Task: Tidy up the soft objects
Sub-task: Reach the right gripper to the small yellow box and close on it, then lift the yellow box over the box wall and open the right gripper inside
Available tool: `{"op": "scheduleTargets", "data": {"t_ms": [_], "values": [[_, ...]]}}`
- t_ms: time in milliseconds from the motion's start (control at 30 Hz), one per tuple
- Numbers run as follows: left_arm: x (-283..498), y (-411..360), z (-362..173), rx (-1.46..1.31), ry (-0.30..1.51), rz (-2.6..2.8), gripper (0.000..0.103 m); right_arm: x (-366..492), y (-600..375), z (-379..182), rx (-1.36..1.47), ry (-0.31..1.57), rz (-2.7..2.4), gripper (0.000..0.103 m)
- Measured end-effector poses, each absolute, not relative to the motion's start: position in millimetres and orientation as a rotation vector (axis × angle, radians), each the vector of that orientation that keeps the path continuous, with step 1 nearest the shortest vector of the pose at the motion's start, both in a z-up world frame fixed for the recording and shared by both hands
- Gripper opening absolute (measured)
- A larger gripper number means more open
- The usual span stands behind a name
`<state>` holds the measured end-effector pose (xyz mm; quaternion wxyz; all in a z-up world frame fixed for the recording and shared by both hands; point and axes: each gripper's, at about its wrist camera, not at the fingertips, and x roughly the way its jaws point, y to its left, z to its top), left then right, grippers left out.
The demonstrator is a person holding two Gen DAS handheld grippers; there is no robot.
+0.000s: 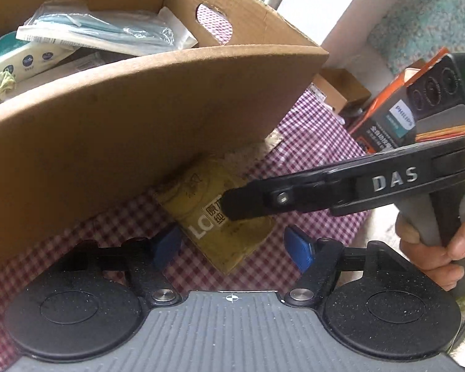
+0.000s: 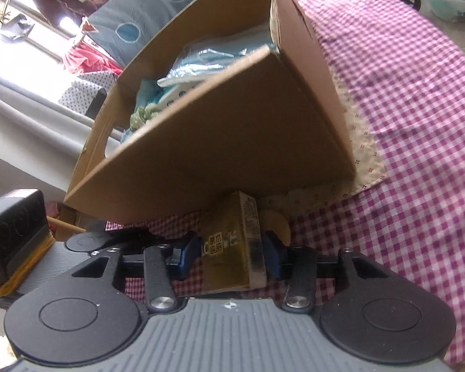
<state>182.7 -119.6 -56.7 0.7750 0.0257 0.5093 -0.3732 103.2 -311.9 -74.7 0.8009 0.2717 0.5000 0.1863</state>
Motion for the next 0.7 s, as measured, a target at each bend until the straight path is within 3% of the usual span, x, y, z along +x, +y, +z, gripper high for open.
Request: {"op": "scheduleTargets", "data": {"t_ms": [167, 333, 700], "values": [[179.2, -125.3, -57.8, 0.079, 1.096, -0.795, 0.071, 110.3, -307.2, -83.2, 0.578, 1.082, 0.41, 0.047], [173.0, -126.7, -51.3, 0.096, 1.065, -0.79, 0.071, 105.8, -304.8, -81.8, 0.579, 1.077, 0.401, 0.037], [132.1, -109.9, -9.8, 0.092, 0.951, -0.807, 0.071, 68.3, -304.0, -54.5, 0.599, 1.026, 0.4, 0.037]]}}
